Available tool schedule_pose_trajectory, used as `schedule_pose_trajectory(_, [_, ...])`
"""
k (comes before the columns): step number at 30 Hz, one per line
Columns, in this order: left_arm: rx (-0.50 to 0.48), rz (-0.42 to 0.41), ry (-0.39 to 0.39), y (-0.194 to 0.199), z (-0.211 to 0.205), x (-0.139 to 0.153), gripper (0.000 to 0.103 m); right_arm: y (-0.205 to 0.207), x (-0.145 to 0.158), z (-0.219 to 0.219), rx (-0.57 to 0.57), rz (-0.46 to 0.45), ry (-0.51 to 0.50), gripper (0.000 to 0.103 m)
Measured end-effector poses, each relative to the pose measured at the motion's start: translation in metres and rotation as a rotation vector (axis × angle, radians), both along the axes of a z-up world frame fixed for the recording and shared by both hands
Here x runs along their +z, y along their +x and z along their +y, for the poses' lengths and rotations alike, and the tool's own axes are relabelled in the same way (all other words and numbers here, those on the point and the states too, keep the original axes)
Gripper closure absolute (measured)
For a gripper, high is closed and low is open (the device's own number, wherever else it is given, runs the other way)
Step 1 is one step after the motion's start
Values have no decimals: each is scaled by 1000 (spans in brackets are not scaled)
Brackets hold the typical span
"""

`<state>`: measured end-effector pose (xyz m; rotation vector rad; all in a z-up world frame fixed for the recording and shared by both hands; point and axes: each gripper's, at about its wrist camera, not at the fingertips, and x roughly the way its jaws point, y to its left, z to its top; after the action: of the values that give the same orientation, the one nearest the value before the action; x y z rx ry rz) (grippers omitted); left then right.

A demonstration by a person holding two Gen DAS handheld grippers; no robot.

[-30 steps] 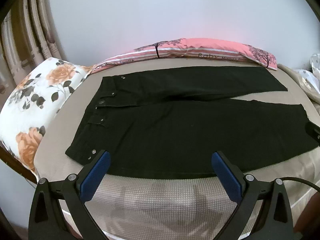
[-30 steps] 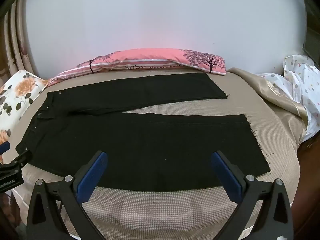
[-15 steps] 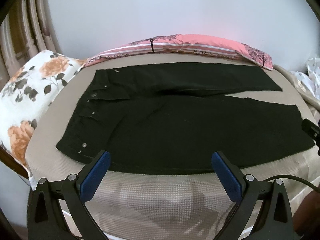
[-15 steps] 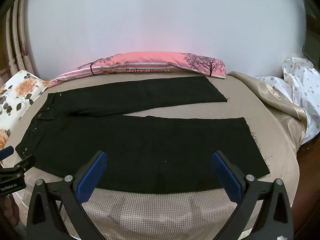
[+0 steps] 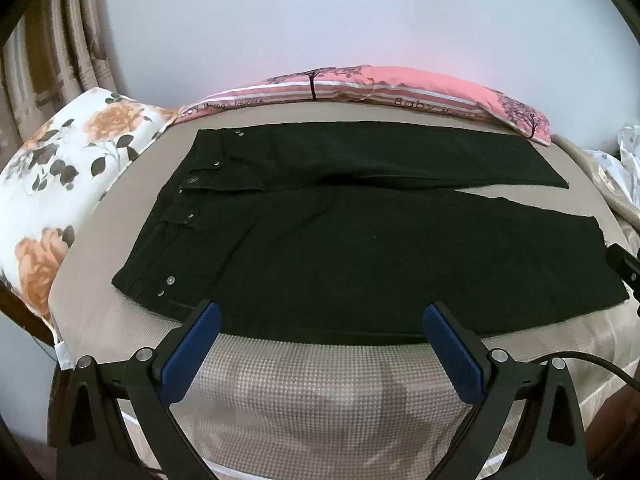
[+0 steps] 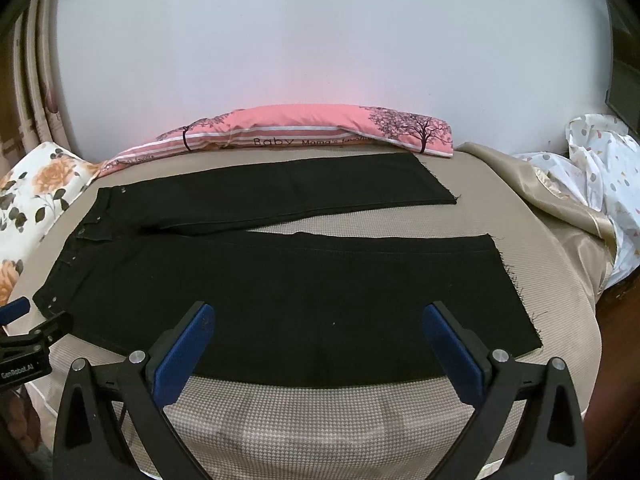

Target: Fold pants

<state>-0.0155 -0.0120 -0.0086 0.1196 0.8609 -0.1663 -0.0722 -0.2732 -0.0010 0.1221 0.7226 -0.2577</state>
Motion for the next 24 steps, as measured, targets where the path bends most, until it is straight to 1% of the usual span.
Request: schedule_pose_trajectory(24, [23, 23, -3, 5, 8, -3, 2, 1, -2, -1, -5, 7, 10, 0])
